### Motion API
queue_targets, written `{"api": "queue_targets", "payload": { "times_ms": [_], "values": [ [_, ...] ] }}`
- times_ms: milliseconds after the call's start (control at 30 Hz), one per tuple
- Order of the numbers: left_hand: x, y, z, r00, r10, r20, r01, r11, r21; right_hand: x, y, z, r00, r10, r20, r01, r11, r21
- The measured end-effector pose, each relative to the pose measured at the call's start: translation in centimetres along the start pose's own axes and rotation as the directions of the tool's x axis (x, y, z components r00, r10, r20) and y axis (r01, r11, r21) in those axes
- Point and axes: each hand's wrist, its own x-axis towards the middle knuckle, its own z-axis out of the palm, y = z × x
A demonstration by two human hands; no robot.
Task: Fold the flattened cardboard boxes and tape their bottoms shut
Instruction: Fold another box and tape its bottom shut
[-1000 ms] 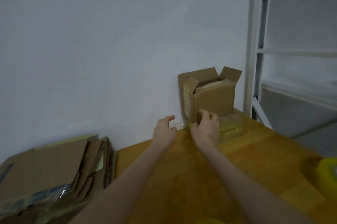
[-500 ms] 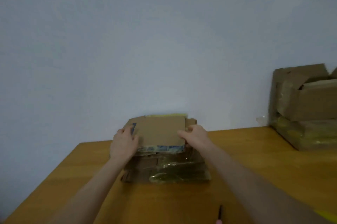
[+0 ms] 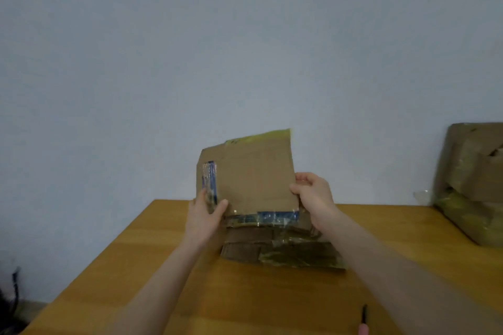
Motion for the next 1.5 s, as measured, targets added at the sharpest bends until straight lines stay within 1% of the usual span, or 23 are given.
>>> {"api": "queue_targets", "payload": {
  "times_ms": [67, 100, 133, 200, 267, 367, 433, 500, 600, 700, 767, 833, 900, 967, 1067, 1133, 1167, 1200, 1267, 1300, 1367, 1400, 1500],
  "values": [
    [-0.1, 0.8, -2.1, 0.987, -0.034, -0.159, 0.023, 0.997, -0.073, -1.1, -0.4, -0.5, 0.999, 0.005, 0.035, -0.008, 0.997, 0.076],
    [0.0, 1.2, -3.3, 0.978, -0.047, -0.203, 0.024, 0.993, -0.114, -1.7, -0.6, -0.9, 0.998, 0.011, 0.059, -0.017, 0.994, 0.11],
    [-0.1, 1.6, -4.4, 0.972, -0.042, -0.23, 0.007, 0.989, -0.151, -2.5, -0.7, -1.4, 0.996, 0.015, 0.091, -0.028, 0.989, 0.145],
    [-1.0, 2.1, -6.2, 0.97, -0.028, -0.241, -0.022, 0.979, -0.203, -4.6, -0.9, -2.7, 0.987, 0.015, 0.161, -0.049, 0.976, 0.21],
    [-2.8, 2.7, -7.3, 0.978, -0.006, -0.21, -0.05, 0.964, -0.262, -6.9, -0.9, -4.0, 0.977, -0.008, 0.211, -0.045, 0.969, 0.244],
    [-6.4, 2.7, -7.9, 0.987, 0.029, -0.159, -0.081, 0.94, -0.332, -9.8, 0.1, -5.2, 0.96, -0.049, 0.276, -0.004, 0.982, 0.188],
    [-8.8, 2.6, -7.9, 0.994, 0.034, -0.107, -0.072, 0.923, -0.379, -11.4, 0.9, -5.4, 0.957, -0.041, 0.287, -0.01, 0.985, 0.172],
    [-10.8, 2.5, -7.8, 0.999, 0.035, -0.032, -0.045, 0.91, -0.412, -13.1, 1.5, -5.4, 0.959, -0.031, 0.283, -0.011, 0.989, 0.148],
    [-13.6, 2.6, -7.8, 0.993, 0.091, 0.081, -0.046, 0.894, -0.446, -15.1, 1.9, -5.5, 0.966, -0.066, 0.25, 0.051, 0.996, 0.067],
    [-15.5, 1.4, -8.0, 0.985, 0.149, 0.088, -0.093, 0.885, -0.455, -17.0, 2.8, -5.8, 0.976, -0.109, 0.19, 0.1, 0.993, 0.057],
    [-16.9, 0.4, -8.1, 0.981, 0.173, 0.085, -0.111, 0.867, -0.486, -18.6, 3.9, -5.9, 0.974, -0.149, 0.17, 0.154, 0.988, -0.016],
    [-18.5, -0.5, -7.7, 0.972, 0.195, 0.132, -0.1, 0.849, -0.518, -20.2, 5.6, -5.7, 0.972, -0.157, 0.177, 0.178, 0.978, -0.111],
    [-20.0, -0.9, -7.2, 0.957, 0.227, 0.183, -0.103, 0.85, -0.517, -21.3, 7.0, -5.3, 0.967, -0.161, 0.197, 0.205, 0.953, -0.225],
    [-21.2, -1.0, -7.1, 0.946, 0.263, 0.191, -0.128, 0.841, -0.526, -21.9, 7.8, -5.3, 0.965, -0.152, 0.215, 0.216, 0.923, -0.318],
    [-22.1, -2.0, -7.8, 0.958, 0.274, 0.084, -0.189, 0.823, -0.535, -22.1, 8.0, -5.6, 0.956, -0.17, 0.238, 0.252, 0.892, -0.377],
    [-22.7, -2.8, -8.2, 0.945, 0.326, 0.013, -0.289, 0.854, -0.433, -22.2, 8.3, -5.5, 0.948, -0.19, 0.255, 0.287, 0.857, -0.427],
    [-22.9, -3.2, -8.1, 0.931, 0.366, -0.005, -0.343, 0.868, -0.359, -22.3, 8.4, -5.4, 0.943, -0.204, 0.263, 0.307, 0.837, -0.452],
    [-23.1, -3.5, -7.9, 0.925, 0.379, -0.011, -0.365, 0.882, -0.298, -22.6, 8.3, -5.4, 0.94, -0.207, 0.273, 0.317, 0.825, -0.467],
    [-23.4, -3.4, -7.6, 0.947, 0.322, -0.004, -0.311, 0.908, -0.28, -22.8, 8.5, -5.5, 0.933, -0.202, 0.298, 0.332, 0.806, -0.491],
    [-23.4, -3.3, -7.5, 0.953, 0.304, -0.003, -0.291, 0.911, -0.292, -22.8, 8.4, -5.7, 0.927, -0.197, 0.321, 0.342, 0.795, -0.501],
    [-23.2, -3.1, -7.7, 0.95, 0.312, -0.011, -0.301, 0.907, -0.295, -22.7, 8.0, -6.2, 0.909, -0.206, 0.361, 0.375, 0.78, -0.5],
    [-23.0, -3.0, -7.7, 0.943, 0.334, -0.005, -0.321, 0.902, -0.29, -22.6, 7.5, -6.6, 0.903, -0.227, 0.365, 0.39, 0.79, -0.474],
    [-21.7, -2.9, -8.1, 0.925, 0.377, 0.051, -0.345, 0.887, -0.308, -21.8, 6.2, -7.4, 0.872, -0.36, 0.332, 0.464, 0.824, -0.325]
  ]
}}
